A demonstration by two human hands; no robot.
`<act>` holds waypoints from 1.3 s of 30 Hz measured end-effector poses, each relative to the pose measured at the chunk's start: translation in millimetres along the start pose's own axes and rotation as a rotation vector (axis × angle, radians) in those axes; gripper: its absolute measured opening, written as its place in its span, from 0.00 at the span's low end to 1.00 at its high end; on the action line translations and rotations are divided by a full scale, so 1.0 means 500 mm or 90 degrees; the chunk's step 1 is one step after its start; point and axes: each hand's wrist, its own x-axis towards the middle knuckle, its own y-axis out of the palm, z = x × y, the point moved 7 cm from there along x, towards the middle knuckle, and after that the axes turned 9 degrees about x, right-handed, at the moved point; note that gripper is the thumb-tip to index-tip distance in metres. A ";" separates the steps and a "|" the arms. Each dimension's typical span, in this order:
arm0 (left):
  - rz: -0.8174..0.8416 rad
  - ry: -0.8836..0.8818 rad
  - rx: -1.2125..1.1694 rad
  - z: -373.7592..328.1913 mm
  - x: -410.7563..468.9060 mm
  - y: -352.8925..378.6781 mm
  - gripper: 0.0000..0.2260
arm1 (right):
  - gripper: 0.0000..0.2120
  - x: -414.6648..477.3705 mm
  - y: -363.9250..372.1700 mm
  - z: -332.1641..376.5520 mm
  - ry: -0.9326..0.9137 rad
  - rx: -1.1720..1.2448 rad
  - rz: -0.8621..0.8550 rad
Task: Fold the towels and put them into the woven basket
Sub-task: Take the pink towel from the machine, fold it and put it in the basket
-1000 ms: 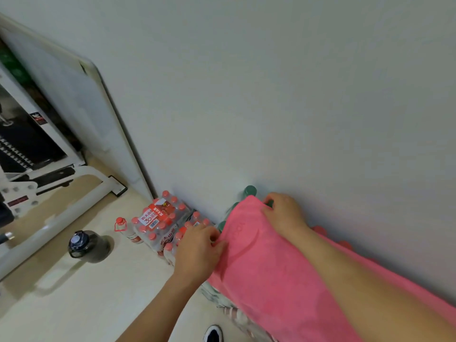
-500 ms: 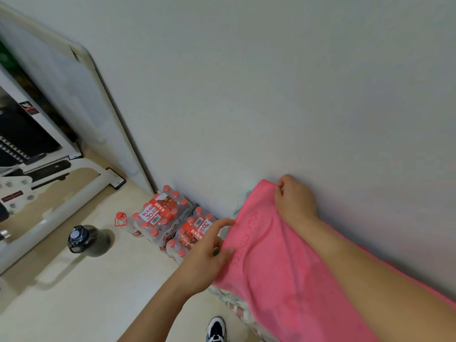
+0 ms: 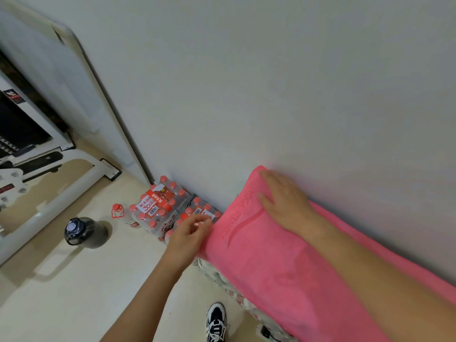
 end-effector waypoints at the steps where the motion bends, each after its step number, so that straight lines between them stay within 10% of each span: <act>1: 0.035 -0.015 0.005 0.016 -0.004 0.005 0.04 | 0.27 -0.019 -0.001 0.010 -0.011 0.014 0.020; 9: 0.080 -0.096 -0.151 0.070 -0.053 0.011 0.16 | 0.29 -0.193 0.053 0.013 -0.030 0.002 0.071; 18: -0.141 0.133 0.161 -0.063 -0.097 0.034 0.13 | 0.24 -0.428 0.007 -0.187 0.211 0.087 -0.080; 32: 0.181 0.397 0.082 -0.301 -0.364 0.497 0.16 | 0.30 -0.805 -0.041 -0.419 0.487 0.161 -0.241; 39: 0.299 0.422 0.209 -0.230 -0.441 0.734 0.18 | 0.27 -0.917 0.021 -0.483 0.598 0.472 -0.215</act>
